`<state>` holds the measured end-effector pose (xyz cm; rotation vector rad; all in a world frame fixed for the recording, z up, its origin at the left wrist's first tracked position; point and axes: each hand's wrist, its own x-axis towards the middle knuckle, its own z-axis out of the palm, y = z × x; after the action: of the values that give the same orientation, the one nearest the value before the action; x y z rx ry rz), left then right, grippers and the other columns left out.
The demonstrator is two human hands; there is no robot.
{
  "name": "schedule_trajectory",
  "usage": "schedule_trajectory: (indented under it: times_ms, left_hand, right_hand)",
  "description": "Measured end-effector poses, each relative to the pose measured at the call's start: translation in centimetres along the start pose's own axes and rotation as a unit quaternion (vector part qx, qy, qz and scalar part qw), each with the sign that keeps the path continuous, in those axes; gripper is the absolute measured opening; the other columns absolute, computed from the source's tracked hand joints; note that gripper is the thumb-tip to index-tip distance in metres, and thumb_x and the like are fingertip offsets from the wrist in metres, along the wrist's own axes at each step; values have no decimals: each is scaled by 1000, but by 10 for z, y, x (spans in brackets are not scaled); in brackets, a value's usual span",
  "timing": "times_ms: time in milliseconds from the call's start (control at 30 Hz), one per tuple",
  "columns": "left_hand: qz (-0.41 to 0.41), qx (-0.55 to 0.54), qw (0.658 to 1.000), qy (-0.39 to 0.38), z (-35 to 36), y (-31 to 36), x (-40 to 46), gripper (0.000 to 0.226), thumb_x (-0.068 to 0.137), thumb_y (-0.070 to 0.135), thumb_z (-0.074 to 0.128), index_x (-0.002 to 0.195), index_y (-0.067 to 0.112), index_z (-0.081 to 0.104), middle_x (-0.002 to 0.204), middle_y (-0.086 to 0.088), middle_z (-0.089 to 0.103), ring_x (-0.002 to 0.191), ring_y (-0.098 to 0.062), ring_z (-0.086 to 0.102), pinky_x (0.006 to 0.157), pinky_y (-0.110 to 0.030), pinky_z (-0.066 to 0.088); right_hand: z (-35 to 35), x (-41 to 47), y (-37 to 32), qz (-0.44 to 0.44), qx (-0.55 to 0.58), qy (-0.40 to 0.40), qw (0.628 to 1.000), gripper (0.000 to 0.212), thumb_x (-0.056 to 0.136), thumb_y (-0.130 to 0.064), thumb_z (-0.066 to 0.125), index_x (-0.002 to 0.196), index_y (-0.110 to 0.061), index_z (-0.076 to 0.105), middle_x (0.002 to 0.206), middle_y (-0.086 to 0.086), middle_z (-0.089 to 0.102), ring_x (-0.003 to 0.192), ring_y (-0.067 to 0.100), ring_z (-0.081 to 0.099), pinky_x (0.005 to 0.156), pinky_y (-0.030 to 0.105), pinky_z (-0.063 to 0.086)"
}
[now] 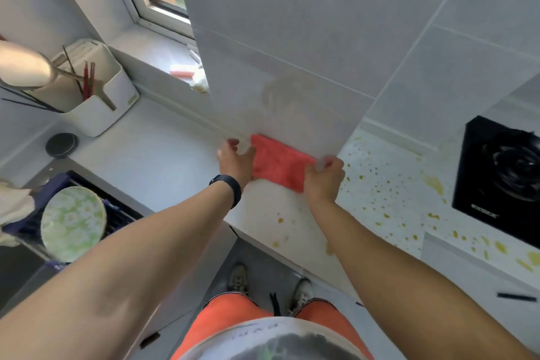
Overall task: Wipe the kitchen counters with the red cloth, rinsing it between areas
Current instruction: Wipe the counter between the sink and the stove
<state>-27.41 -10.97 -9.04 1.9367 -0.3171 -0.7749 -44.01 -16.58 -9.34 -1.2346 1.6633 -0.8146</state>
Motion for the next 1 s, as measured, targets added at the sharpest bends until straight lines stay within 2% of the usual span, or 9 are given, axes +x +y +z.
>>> schedule_trajectory:
  times_ms: [67, 100, 200, 267, 367, 533, 733, 900, 1000]
  left_hand:
    - [7, 52, 998, -35, 13, -15, 6, 38, 94, 32, 68, 123, 14, 52, 127, -6, 53, 104, -26, 61, 85, -32, 51]
    - [7, 69, 995, -64, 17, -22, 5, 30, 94, 28, 65, 117, 12, 54, 123, -9, 59, 103, -29, 62, 86, -37, 51]
    - [5, 92, 988, -122, 21, -36, 6, 24, 93, 12, 52, 115, 13, 61, 115, -9, 68, 102, -30, 64, 88, -39, 52]
    - [6, 101, 984, -147, 15, -38, 8, 28, 93, 4, 46, 111, 17, 63, 110, -5, 70, 101, -28, 64, 86, -33, 49]
    - [26, 137, 978, -156, -5, -41, 21, 28, 95, 1, 47, 114, 13, 65, 113, -7, 72, 102, -26, 64, 82, -26, 44]
    - [1, 183, 971, -152, -45, -57, 40, 33, 99, 11, 49, 126, 16, 65, 124, -4, 67, 114, -24, 61, 89, -27, 43]
    - [-15, 214, 960, -182, -57, -70, 41, 29, 100, 14, 49, 124, 17, 65, 121, -5, 64, 110, -26, 61, 88, -32, 48]
    - [24, 275, 937, -215, -32, -57, 32, 24, 99, 14, 49, 115, 12, 67, 114, -11, 68, 104, -34, 64, 86, -39, 53]
    - [46, 308, 917, -249, -8, -42, 22, 26, 101, 11, 48, 117, 2, 67, 119, -19, 68, 110, -39, 63, 95, -44, 51]
  right_hand:
    - [14, -6, 7, 23, -82, -38, 996, 15, 93, -11, 62, 106, -13, 55, 110, 8, 61, 89, 22, 64, 66, 19, 43]
    - [20, -12, 13, 12, -145, -99, 984, 11, 95, -14, 60, 105, -15, 58, 107, 7, 65, 94, 25, 65, 69, 26, 44]
    - [44, -21, 26, -87, -271, -247, 926, 28, 100, -18, 53, 127, -17, 63, 123, 1, 64, 103, 19, 61, 76, 27, 48]
    - [60, -15, 27, -186, -353, -263, 878, 39, 99, -17, 52, 138, -19, 58, 139, 2, 55, 122, 22, 56, 93, 33, 50]
    - [76, 0, 28, -272, -445, -253, 814, 58, 96, -16, 53, 153, -17, 42, 152, 4, 42, 139, 26, 39, 115, 40, 38]
    - [84, 21, 26, -318, -520, -245, 754, 67, 100, -20, 49, 162, -13, 24, 164, 5, 30, 148, 27, 29, 125, 42, 24]
    - [92, 32, 20, -291, -505, -266, 768, 64, 99, -23, 54, 160, -18, 33, 161, 3, 36, 147, 25, 33, 118, 41, 35]
    - [83, 34, 26, -302, -522, -262, 754, 63, 97, -27, 56, 156, -22, 37, 156, -2, 38, 142, 24, 35, 106, 43, 42]
    - [70, 35, 33, -299, -521, -253, 759, 64, 94, -31, 61, 154, -26, 38, 152, -5, 40, 139, 21, 37, 101, 42, 44]
